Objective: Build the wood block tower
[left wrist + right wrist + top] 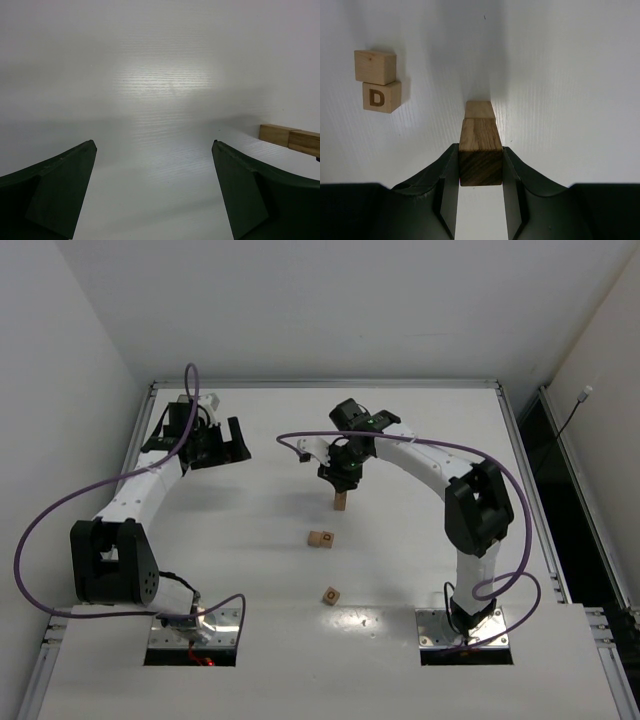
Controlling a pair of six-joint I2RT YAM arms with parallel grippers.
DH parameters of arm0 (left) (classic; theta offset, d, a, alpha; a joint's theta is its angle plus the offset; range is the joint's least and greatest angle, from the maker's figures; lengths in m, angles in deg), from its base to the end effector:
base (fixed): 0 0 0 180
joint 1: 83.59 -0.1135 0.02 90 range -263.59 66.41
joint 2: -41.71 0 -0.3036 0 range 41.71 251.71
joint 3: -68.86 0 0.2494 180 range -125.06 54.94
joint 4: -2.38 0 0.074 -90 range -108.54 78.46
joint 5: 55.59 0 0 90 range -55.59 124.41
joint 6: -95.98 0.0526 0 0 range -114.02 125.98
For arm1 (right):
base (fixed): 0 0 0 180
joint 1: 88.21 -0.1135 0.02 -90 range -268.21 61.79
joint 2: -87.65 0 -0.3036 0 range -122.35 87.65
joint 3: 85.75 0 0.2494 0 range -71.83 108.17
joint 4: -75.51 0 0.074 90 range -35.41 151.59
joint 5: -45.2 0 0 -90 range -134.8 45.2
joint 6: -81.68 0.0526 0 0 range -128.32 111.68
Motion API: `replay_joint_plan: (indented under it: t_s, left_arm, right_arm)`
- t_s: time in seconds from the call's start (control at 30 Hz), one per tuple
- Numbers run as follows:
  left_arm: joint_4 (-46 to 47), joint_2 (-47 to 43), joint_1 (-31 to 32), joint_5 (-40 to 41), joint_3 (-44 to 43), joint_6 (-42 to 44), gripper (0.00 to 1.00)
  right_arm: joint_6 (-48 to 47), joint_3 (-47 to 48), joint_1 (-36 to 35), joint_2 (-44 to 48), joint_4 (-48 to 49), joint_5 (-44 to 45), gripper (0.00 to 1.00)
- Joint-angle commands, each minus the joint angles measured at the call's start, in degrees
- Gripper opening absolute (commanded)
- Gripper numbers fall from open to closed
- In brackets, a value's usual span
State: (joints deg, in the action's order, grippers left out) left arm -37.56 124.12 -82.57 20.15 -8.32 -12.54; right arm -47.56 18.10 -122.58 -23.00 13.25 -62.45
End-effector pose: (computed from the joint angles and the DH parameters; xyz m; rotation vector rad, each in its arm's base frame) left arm 0.3161 -0.0186 0.3031 -0.2399 2.3632 -0.4585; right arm 0.3369 0.2497 0.2521 -1.7027 2.1445 0.4031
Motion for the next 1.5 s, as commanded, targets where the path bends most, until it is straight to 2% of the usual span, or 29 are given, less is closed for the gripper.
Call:
replay_joint_plan:
  t_s: [0.0, 0.13, 0.17, 0.37, 0.4, 0.57, 0.63, 0.8, 0.83, 0.87, 1.0, 1.1, 1.13, 1.23, 1.3, 1.47]
  left_arm:
    - [1.4, -0.1, -0.5, -0.9, -2.4, -0.1, 0.99]
    - [1.4, -0.1, -0.5, -0.9, -2.4, -0.1, 0.99]
    - [1.4, -0.1, -0.5, -0.9, -2.4, -0.1, 0.99]
    - [1.4, 0.4, -0.5, -0.9, -2.4, -0.1, 0.99]
    - [1.4, 0.4, -0.5, -0.9, -2.4, -0.1, 0.99]
    - [1.4, 0.4, -0.5, -0.9, -2.4, -0.1, 0.99]
    - [1.4, 0.4, -0.5, -0.9, -2.4, -0.1, 0.99]
    - [1.4, -0.8, 0.0, 0.8, -1.2, -0.1, 0.99]
    - [1.4, -1.6, 0.0, 1.8, -1.2, -0.1, 0.99]
    - [1.4, -2.2, 0.7, 1.8, 0.2, 0.6, 0.99]
    - [1.9, -5.7, 3.3, 3.3, 3.8, 3.5, 0.99]
    - [3.4, -9.8, 4.4, 0.5, 8.6, 7.4, 0.99]
    - [3.4, -10.8, 5.0, -1.3, 9.6, 8.5, 0.99]
    - [3.4, -12.8, 7.4, -1.8, 12.7, 12.7, 0.99]
    - [3.4, -14.6, 8.2, -3.5, 14.6, 17.5, 0.99]
    - [1.8, -21.0, 12.6, -8.0, 18.0, 27.6, 0.99]
  right_arm:
    - [-0.7, -1.1, -0.4, 0.3, 1.2, -0.9, 0.01]
    - [-0.7, -1.1, -0.4, 0.3, 1.2, -0.9, 0.13]
    - [-0.7, -1.1, -0.4, 0.3, 1.2, -0.9, 0.20]
    - [-0.7, -1.6, -0.4, 0.9, 1.2, -0.9, 0.36]
    - [-0.7, -1.6, -0.4, 0.9, 1.7, -0.9, 0.43]
    - [-0.7, -2.1, -0.4, 1.9, 1.8, -0.9, 0.55]
    - [-0.7, -2.7, -0.4, 1.9, 2.5, -0.9, 0.62]
    - [-0.2, -5.4, -0.4, 5.0, 5.2, -0.9, 0.78]
    - [0.7, -6.1, -0.4, 7.1, 6.1, -0.1, 0.86]
    - [1.6, -7.7, -0.4, 8.2, 7.8, 0.5, 0.88]
    - [4.2, -13.1, 0.1, 15.9, 12.5, 5.8, 0.90]
    - [5.3, -18.5, 1.3, 24.1, 16.1, 9.9, 0.94]
    - [5.3, -21.2, 2.2, 26.1, 16.9, 10.4, 1.00]
    - [8.2, -26.2, 5.7, 32.9, 20.3, 12.9, 1.00]
    - [11.4, -27.7, 7.3, 34.0, 20.3, 14.9, 1.00]
    - [13.9, -28.8, 14.1, 37.4, 19.2, 13.4, 1.00]
